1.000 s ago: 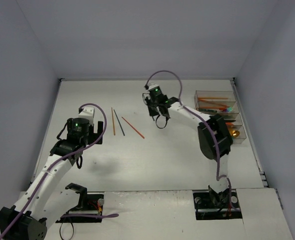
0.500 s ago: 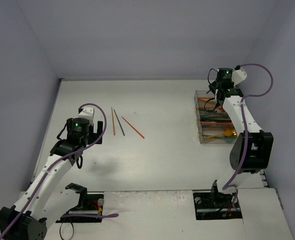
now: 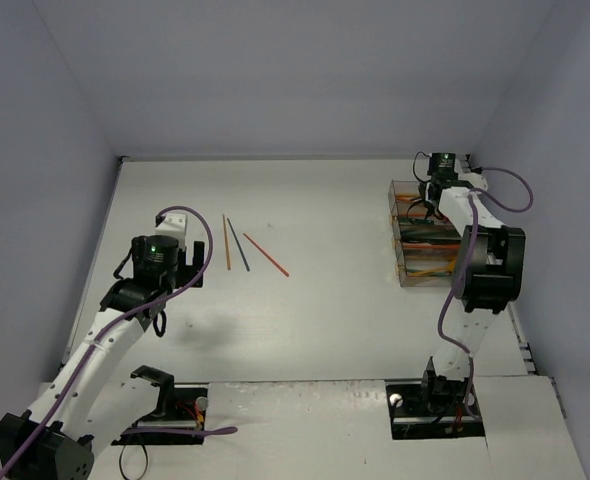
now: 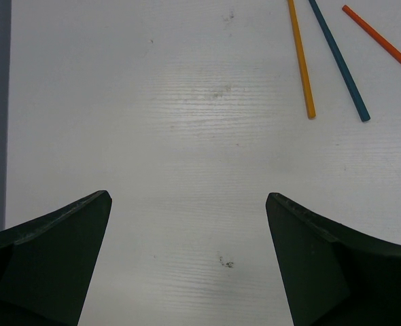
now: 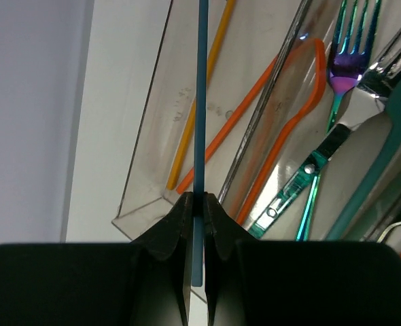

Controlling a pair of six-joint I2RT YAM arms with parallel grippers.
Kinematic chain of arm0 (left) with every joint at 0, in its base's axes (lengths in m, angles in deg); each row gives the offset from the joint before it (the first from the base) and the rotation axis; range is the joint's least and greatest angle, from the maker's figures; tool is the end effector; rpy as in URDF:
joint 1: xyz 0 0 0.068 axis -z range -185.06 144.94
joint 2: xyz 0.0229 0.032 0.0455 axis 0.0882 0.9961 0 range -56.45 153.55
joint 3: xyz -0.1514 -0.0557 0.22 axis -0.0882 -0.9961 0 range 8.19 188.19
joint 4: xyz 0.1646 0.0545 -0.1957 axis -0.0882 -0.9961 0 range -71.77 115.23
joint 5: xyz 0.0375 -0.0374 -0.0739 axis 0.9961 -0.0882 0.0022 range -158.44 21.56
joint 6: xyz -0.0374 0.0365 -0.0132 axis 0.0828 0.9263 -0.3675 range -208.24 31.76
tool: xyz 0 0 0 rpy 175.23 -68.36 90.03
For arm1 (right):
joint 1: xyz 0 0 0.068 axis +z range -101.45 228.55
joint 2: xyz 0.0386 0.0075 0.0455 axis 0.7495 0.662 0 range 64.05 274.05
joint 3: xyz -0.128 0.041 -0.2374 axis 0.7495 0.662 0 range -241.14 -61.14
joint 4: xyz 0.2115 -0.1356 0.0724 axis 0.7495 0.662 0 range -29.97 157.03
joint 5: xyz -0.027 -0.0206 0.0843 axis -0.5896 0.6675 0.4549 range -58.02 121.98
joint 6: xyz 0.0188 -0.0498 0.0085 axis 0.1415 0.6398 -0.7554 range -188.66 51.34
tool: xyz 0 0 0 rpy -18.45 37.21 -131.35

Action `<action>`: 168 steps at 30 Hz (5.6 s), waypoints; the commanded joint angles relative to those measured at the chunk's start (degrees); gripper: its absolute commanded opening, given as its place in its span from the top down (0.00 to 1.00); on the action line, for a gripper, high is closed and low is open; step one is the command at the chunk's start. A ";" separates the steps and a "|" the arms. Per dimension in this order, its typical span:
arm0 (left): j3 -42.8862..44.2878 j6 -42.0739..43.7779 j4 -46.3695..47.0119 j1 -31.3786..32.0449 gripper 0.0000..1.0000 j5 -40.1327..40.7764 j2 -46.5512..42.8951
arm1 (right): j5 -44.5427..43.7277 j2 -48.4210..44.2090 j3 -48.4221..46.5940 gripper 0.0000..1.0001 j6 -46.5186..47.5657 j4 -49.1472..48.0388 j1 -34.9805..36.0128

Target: Sort the eating utensils into containers

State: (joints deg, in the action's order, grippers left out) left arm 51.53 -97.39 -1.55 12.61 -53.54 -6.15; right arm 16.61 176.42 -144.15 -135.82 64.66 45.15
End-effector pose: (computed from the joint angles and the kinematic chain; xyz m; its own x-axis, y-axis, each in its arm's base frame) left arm 0.1856 -0.0497 0.2863 -0.5368 0.0098 -0.8436 0.0045 1.0000 0.0087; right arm 0.4518 -0.0363 0.2293 0.0384 0.8879 -0.4584 0.6216 0.3380 0.7067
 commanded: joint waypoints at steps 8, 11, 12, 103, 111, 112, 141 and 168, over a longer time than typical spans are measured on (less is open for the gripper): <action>1.17 0.77 2.08 0.43 0.03 1.78 0.03 | -2.29 4.86 -9.08 0.98 -3.80 -2.35 0.05; 1.32 0.73 2.01 0.43 0.03 1.96 -0.10 | -1.12 6.45 -9.60 0.89 -3.45 -2.51 0.05; 1.32 0.75 1.95 0.43 0.03 2.06 -0.16 | -0.67 6.78 -9.83 0.85 -3.10 -2.56 0.05; 1.14 1.15 1.91 0.35 0.03 4.51 -2.62 | 16.20 -1.14 -16.93 1.00 58.14 5.17 34.45; 1.30 1.15 1.99 0.26 0.03 4.45 -2.84 | 5.62 -10.57 -9.90 1.00 30.46 1.94 13.44; 1.27 1.20 2.04 0.26 0.02 4.49 -2.84 | 4.26 -11.11 -8.61 1.00 28.32 1.64 12.06; 1.07 1.32 1.48 0.17 0.03 5.58 -2.31 | -3.40 7.11 -12.87 0.76 -4.48 0.07 1.04; 0.93 -0.50 2.12 0.13 0.03 6.79 -4.87 | 11.18 -4.67 -5.07 0.43 56.05 -2.61 40.07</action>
State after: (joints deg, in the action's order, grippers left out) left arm 51.53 -96.72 -1.59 12.61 -48.75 -9.36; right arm 26.00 170.37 -150.19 -87.37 63.13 80.77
